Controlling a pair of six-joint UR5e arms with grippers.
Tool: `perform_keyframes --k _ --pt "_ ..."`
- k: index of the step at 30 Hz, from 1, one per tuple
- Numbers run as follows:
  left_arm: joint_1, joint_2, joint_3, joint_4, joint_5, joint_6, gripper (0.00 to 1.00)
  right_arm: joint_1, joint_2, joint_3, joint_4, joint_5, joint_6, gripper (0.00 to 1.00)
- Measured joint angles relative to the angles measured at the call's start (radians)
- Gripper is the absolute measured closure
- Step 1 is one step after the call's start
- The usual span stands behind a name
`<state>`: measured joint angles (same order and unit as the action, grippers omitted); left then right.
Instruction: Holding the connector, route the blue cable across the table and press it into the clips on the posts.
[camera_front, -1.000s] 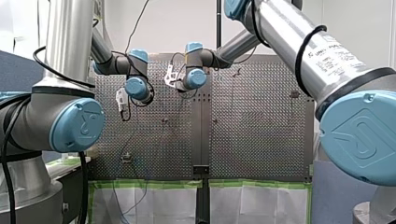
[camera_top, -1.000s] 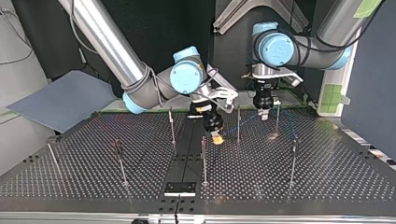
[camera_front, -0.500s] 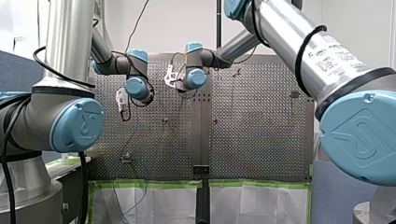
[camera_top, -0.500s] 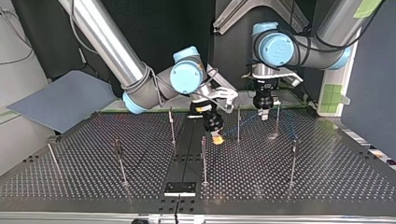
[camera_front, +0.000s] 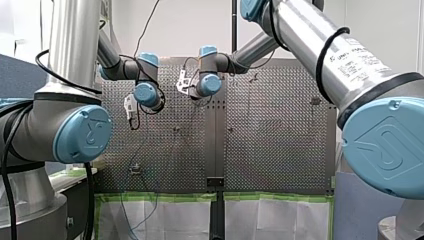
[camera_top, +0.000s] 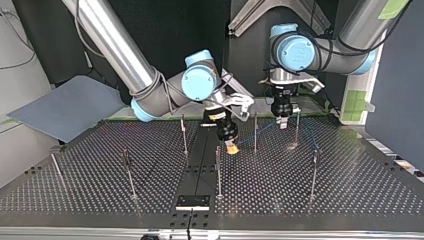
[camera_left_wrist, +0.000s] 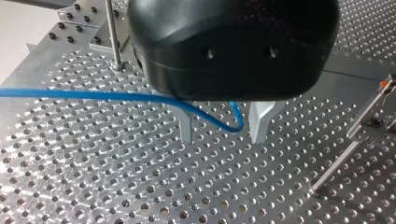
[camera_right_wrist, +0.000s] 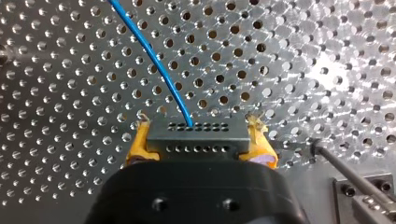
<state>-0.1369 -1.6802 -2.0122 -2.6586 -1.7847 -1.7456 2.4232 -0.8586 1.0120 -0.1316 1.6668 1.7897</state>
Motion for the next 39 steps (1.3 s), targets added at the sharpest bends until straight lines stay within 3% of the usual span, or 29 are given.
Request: perform_keyframes --k 39 --pt "0.0 0.0 0.0 0.0 0.0 0.0 0.4 -0.009 0.0 0.07 -0.001 0.001 -0.007 1.0"
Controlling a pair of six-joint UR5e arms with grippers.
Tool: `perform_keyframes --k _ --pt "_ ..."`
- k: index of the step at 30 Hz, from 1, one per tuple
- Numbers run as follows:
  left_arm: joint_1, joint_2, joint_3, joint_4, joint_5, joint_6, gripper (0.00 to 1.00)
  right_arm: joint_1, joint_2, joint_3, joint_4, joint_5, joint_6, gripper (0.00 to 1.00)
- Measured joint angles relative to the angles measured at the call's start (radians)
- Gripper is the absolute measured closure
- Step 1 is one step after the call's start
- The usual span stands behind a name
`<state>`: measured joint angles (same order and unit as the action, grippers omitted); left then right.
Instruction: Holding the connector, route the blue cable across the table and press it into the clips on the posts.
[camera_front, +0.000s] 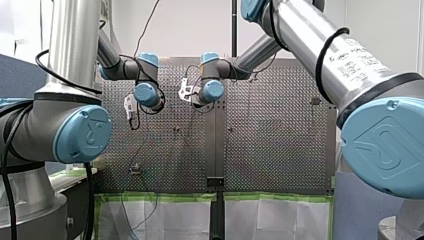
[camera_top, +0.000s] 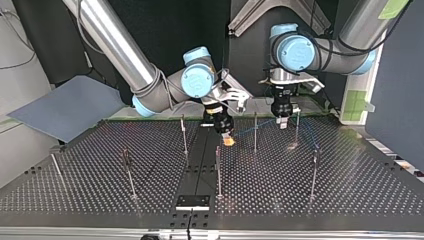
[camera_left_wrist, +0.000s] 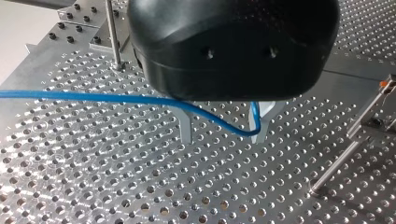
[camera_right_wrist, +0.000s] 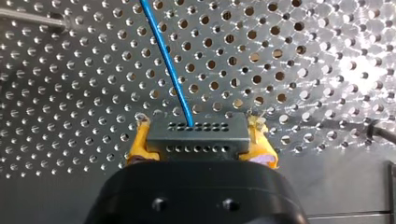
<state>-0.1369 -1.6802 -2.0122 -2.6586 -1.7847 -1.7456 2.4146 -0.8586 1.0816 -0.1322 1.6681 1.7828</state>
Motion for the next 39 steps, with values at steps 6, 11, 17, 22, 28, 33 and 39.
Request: perform_keyframes --k 6,11,17,22,28,33,39 --pt "0.0 0.0 0.0 0.0 0.0 0.0 0.4 0.0 0.0 0.007 0.0 0.0 -0.001 1.0" --pt "0.0 0.0 0.0 0.0 0.0 0.0 0.4 0.0 0.0 0.011 0.0 0.0 -0.001 1.0" --pt "0.0 0.0 0.0 0.0 0.0 0.0 0.4 0.0 0.0 0.014 0.0 0.0 -0.001 1.0" --pt "0.0 0.0 0.0 0.0 0.0 0.0 0.4 0.0 0.0 0.016 0.0 0.0 -0.002 1.0" --pt "0.0 0.0 0.0 0.0 0.0 0.0 0.4 0.0 0.0 0.018 0.0 0.0 -0.002 1.0" --pt "0.0 0.0 0.0 0.0 0.0 0.0 0.4 0.0 0.0 0.019 0.0 0.0 -0.002 1.0" --pt "0.0 0.0 0.0 0.0 0.0 0.0 0.4 0.0 0.0 0.02 0.0 0.0 -0.002 1.0"
